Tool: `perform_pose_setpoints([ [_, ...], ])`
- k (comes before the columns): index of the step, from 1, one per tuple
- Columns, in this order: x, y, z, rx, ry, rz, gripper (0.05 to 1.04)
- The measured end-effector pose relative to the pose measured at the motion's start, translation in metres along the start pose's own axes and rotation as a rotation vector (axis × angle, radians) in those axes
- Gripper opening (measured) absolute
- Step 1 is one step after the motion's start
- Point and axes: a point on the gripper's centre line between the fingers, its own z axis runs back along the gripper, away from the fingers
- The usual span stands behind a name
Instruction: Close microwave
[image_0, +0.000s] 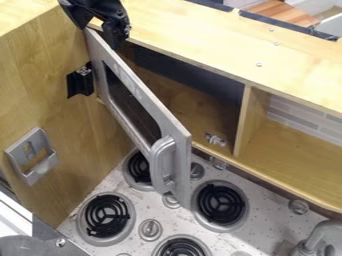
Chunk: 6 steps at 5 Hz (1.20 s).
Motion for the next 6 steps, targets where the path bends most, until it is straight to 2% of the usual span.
perform_pose_setpoints([
  [1,-0.006,-0.004,-0.006,-0.014,0.022,-0.001,1.0],
  [2,-0.033,-0.007,-0.016,-0.058,0.047,-0.061,1.0],
  [3,-0.046,-0.004,-0.018,-0.059,0.029,-0.124,1.0],
  [4,-0.06,-0.01,-0.024,-0.071,0.049,-0.182,1.0],
  [6,-0.076,-0.031,-0.053,-0.1,0.062,-0.27,1.0],
])
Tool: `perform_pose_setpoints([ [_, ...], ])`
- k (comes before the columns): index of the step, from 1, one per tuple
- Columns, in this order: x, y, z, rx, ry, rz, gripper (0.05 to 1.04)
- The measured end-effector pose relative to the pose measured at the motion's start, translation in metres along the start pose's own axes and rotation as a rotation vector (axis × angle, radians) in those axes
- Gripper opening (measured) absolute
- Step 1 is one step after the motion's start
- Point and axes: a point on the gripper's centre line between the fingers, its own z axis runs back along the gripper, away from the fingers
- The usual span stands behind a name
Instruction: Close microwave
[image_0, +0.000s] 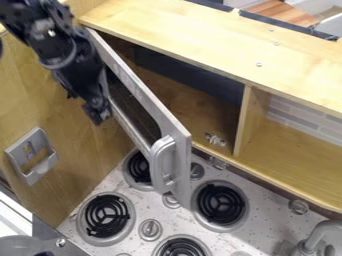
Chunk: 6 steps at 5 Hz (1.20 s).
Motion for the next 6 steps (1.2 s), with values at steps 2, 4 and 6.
perform_pose_setpoints([
  [2,0.026,-0.004,-0.039,0.006,0.018,0.022,1.0],
  [4,0.065,0.014,-0.057,0.018,-0.005,0.145,1.0],
  [6,0.09,0.027,-0.068,0.008,-0.015,0.224,1.0],
])
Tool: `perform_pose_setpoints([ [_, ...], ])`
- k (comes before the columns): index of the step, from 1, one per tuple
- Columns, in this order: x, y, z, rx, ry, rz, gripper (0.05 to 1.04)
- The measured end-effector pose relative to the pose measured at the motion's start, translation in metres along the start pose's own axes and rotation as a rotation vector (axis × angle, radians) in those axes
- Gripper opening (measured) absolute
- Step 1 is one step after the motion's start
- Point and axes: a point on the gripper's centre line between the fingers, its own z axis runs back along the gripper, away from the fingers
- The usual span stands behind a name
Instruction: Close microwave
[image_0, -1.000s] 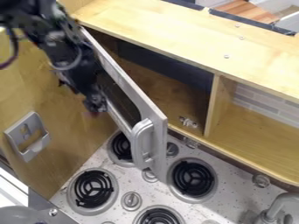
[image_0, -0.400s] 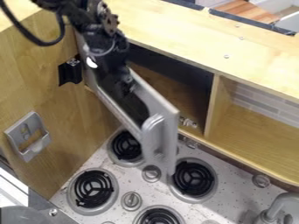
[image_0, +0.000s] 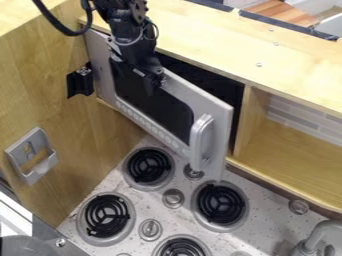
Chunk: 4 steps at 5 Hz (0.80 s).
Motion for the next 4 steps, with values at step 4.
perform_pose_setpoints([
  [4,0.025,-0.006,-0.02,-0.025,0.002,0.102,1.001],
])
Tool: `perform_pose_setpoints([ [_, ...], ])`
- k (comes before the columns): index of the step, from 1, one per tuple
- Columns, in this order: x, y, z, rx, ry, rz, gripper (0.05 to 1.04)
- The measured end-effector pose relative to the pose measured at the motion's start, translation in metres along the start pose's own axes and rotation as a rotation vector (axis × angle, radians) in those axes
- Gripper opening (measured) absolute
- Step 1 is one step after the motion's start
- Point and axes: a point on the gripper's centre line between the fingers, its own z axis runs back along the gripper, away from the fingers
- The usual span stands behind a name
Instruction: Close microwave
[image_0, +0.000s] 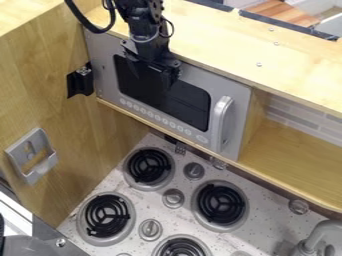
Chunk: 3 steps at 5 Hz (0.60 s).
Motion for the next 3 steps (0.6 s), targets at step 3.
perform_pose_setpoints([
  [3,0.0,0.002,0.022,0.023,-0.028,-0.011,1.0],
])
